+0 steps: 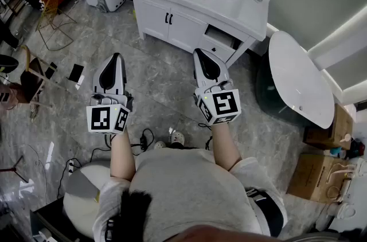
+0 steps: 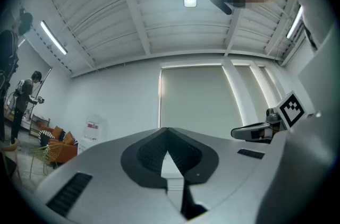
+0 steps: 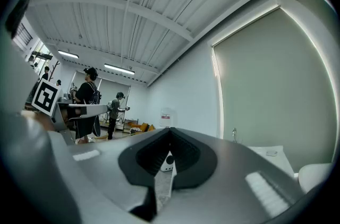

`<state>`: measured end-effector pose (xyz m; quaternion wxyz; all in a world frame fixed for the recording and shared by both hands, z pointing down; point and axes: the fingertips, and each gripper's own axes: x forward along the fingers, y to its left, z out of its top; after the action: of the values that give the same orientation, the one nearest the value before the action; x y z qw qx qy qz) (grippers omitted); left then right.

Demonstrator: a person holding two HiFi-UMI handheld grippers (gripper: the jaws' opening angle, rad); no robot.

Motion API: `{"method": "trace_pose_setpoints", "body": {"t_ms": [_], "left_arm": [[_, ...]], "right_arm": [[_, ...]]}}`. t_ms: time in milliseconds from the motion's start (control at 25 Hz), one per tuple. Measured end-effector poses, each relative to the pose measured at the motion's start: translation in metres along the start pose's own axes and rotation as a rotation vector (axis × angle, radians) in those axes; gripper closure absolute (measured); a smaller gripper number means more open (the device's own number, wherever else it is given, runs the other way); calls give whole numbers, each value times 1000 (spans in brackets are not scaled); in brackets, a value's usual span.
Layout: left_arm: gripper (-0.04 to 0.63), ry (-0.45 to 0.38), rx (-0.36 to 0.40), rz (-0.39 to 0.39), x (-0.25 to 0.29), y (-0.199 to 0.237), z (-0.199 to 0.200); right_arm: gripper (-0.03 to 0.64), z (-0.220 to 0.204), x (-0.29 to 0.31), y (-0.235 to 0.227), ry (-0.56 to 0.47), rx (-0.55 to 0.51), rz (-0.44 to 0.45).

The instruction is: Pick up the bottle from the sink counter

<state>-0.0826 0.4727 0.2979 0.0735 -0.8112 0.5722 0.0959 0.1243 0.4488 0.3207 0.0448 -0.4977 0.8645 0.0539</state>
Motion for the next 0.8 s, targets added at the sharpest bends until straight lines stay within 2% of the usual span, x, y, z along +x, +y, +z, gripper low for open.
{"method": "trace_pose_setpoints", "body": {"t_ms": [440,800], "left_arm": [[588,-7,7,-11,5,-11,4],[588,-24,24,-11,24,-23,4]], "right_arm": [[606,6,-4,-7,-17,-10,1],[606,10,-1,-32,-60,-3,-12]]}}
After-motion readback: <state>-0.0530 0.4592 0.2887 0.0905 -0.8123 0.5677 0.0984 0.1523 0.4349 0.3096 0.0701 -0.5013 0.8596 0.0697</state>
